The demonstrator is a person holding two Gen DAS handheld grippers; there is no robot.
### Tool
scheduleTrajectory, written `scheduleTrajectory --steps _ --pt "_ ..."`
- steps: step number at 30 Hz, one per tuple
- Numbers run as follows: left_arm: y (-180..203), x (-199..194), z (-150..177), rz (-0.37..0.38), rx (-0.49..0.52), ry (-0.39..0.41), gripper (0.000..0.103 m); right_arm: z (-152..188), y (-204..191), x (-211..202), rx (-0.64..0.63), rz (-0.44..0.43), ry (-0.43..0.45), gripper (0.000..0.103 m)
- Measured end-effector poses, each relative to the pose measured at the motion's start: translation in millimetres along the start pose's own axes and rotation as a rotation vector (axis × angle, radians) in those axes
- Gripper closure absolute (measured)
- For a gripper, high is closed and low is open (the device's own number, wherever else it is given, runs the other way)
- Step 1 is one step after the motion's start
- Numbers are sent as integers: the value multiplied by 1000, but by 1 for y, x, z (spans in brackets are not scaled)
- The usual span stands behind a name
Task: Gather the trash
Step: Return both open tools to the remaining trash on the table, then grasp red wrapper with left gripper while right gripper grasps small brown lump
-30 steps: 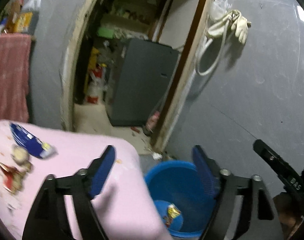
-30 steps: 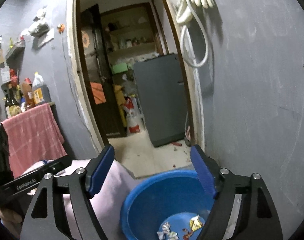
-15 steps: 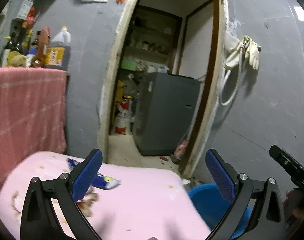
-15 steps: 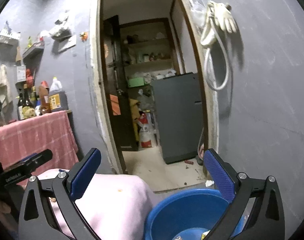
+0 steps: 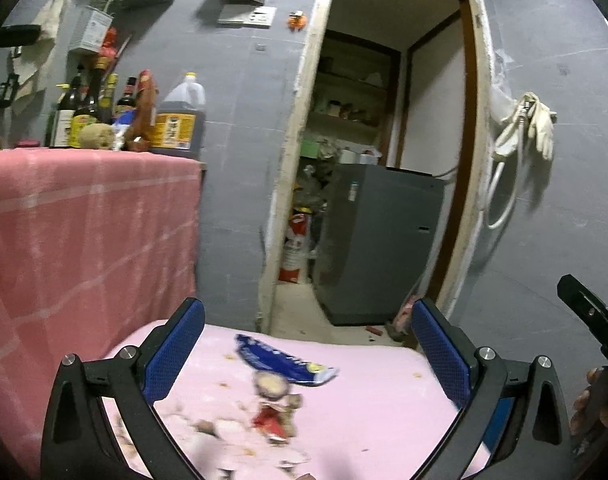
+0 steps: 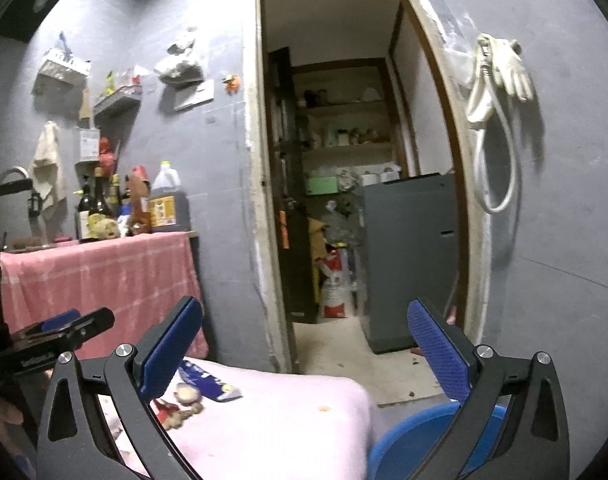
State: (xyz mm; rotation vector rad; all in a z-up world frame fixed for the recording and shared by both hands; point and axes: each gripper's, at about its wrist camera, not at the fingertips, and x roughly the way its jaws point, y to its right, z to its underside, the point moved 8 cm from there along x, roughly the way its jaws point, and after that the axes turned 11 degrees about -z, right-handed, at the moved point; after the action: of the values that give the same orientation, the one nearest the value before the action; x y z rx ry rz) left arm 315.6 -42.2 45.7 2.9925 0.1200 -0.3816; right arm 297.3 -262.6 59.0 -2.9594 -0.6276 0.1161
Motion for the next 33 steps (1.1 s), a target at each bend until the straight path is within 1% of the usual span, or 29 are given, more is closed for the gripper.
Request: scheduleTrajectory --steps 5,8,14,18,22,25,26,27,28,29,30,32,33 --pt "-29 6 8 -45 -11 -24 2 11 -19 20 -28 -29 -45 0" --pt "-43 14 17 -60 -22 -58 2 21 -28 31 -36 -49 -81 0" --pt "-56 31 38 -45 -13 -148 2 43 -38 49 -36 -84 -152 0" --pt "-57 42 57 -25 10 -211 2 53 -41 58 -35 -106 -185 0" --pt "-60 52 73 -8 2 -265 3 60 -45 65 -52 -118 -205 0" --pt "-59 58 79 12 6 -292 4 68 -46 72 -52 -128 -226 0" --pt "-58 59 81 24 16 -297 7 71 -47 74 -49 -135 -234 2" --pt "-56 60 82 30 26 -301 9 75 -47 77 -45 -144 -247 6" --pt "-54 61 85 41 42 -309 13 78 -48 80 -42 -154 -259 8" --pt "-52 63 87 51 57 -318 20 82 -50 82 -41 -161 -271 13" --pt "-50 65 89 59 66 -327 24 86 -51 85 -41 -167 -284 17" --pt "-47 69 95 77 84 -352 35 97 -55 93 -43 -184 -320 18" --pt "-46 73 100 92 88 -373 37 102 -59 98 -43 -202 -345 24"
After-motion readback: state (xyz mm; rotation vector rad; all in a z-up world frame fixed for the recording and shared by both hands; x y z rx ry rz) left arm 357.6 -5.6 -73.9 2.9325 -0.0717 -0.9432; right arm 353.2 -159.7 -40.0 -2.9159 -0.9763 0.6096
